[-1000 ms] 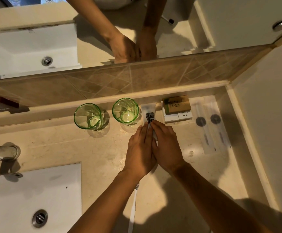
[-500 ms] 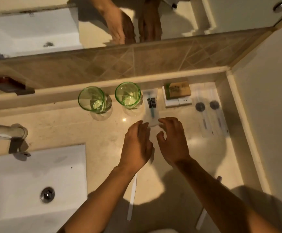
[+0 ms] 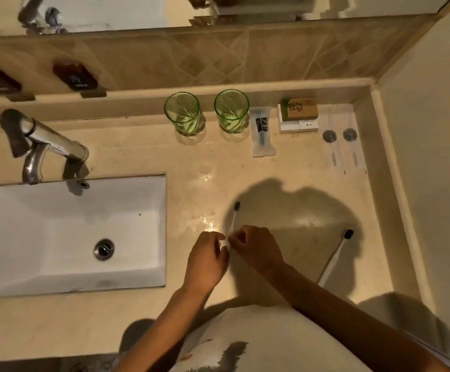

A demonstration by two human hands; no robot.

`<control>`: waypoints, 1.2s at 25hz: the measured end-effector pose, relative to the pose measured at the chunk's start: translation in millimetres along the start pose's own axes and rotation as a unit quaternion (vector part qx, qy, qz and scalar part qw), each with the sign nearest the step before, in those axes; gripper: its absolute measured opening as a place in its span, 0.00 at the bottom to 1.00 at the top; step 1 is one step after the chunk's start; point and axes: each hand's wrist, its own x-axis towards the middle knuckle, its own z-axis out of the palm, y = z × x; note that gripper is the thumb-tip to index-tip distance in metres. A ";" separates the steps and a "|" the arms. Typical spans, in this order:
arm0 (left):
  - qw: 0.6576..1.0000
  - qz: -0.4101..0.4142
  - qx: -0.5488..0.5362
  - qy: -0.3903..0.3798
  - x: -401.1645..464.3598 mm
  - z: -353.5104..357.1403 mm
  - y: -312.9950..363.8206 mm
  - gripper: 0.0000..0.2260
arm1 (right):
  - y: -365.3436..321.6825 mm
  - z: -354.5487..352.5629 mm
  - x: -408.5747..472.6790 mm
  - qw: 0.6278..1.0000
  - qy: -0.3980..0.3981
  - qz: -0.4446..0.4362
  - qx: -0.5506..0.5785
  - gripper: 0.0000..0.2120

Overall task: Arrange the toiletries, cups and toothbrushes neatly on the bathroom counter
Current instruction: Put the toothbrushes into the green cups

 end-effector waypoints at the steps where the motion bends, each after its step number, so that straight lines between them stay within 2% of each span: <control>1: 1.000 -0.007 -0.007 -0.003 -4.4 4.6 -3.4 0.08 | -2.6 4.1 -3.5 1.000 0.007 0.012 0.014 0.12; 9: 0.996 -0.015 -0.084 0.032 -11.3 9.7 -8.7 0.10 | -17.1 24.4 -4.2 0.989 0.077 0.092 0.087 0.13; 13: 0.989 -0.036 -0.145 -0.013 1.0 7.2 -18.5 0.08 | -16.1 27.0 1.3 0.991 0.056 0.086 0.084 0.10; 16: 0.975 -0.100 -0.194 -0.037 10.7 0.6 -18.9 0.08 | -15.1 25.9 3.5 0.991 0.046 0.098 0.079 0.09; 18: 0.980 -0.106 -0.163 -0.031 14.8 -4.5 -19.0 0.12 | -18.1 18.6 3.1 0.988 0.036 0.122 0.093 0.10; 22: 0.995 -0.024 -0.098 0.009 28.8 -28.6 -16.1 0.15 | -23.6 0.6 3.8 0.979 0.078 0.140 0.125 0.14; 26: 0.997 0.071 0.011 0.031 68.6 -53.0 -15.6 0.17 | -35.0 -27.9 7.9 0.947 0.143 0.160 0.239 0.09; 30: 0.977 0.124 0.169 0.023 100.3 -59.9 -20.9 0.18 | -45.8 -61.7 20.1 0.918 0.191 0.149 0.315 0.05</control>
